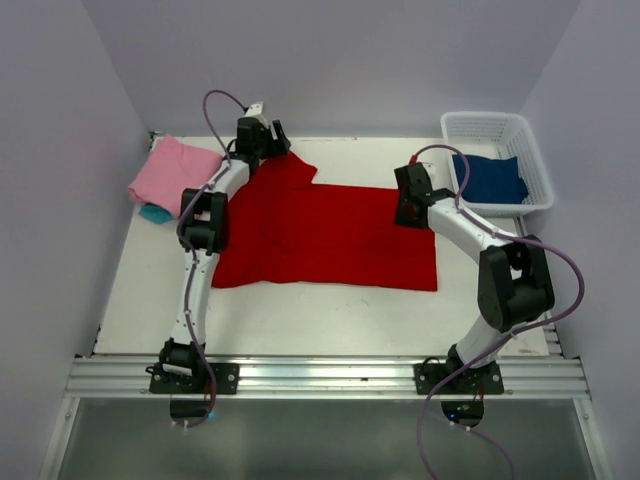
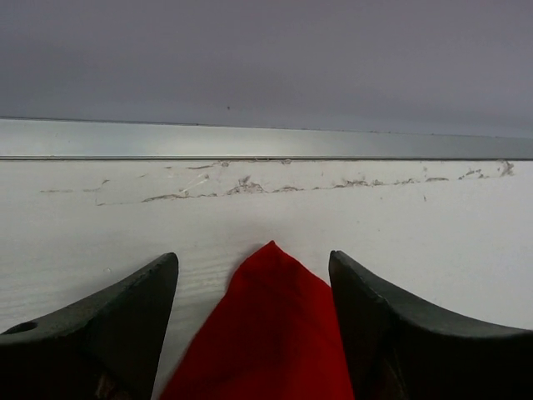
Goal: Fold and stack the t-shirts
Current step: Grap the side of the flattened tshirt furthest away from the robot with both arms
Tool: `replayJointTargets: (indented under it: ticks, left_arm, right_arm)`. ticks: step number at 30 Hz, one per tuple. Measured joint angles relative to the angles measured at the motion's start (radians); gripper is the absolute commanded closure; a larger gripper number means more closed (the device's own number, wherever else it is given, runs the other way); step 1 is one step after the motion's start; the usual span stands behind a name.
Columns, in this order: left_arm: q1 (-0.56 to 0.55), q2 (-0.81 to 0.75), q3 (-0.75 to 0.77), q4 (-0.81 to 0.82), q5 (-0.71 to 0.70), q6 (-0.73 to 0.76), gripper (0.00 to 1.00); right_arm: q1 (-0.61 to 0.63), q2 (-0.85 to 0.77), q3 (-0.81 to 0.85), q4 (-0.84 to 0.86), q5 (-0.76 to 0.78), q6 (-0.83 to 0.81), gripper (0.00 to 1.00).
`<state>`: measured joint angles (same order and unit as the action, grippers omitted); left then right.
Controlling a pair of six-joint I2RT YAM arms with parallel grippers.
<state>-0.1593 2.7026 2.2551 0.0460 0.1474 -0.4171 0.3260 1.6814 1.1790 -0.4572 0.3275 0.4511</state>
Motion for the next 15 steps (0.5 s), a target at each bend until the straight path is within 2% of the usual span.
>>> replayJointTargets:
  ticks: [1,4,8,9,11,15]
  left_arm:
    - [-0.003,0.002,0.007,-0.015,-0.006,0.016,0.34]
    - [-0.013,0.002,0.011,-0.042,-0.026,0.054,0.51]
    - [-0.021,0.002,0.011,-0.057,-0.031,0.083,0.59]
    - [-0.022,0.002,0.011,-0.061,-0.031,0.088,0.66]
    - [-0.022,0.002,0.011,-0.067,-0.033,0.095,0.71]
    - [-0.022,0.002,0.011,-0.075,-0.04,0.095,0.93]
  right_arm:
    - [0.0,0.0,0.0,0.001,-0.002,0.001,0.68]
    - [0.0,0.0,0.0,0.001,-0.005,0.005,0.69]
    - [0.0,0.0,0.0,0.001,-0.008,0.011,0.69]
    - [0.0,0.0,0.0,0.001,-0.008,0.013,0.7]
    - [0.0,0.0,0.0,0.001,-0.009,0.015,0.7]
    - [-0.001,0.0,0.0,0.001,-0.009,0.02,0.71]
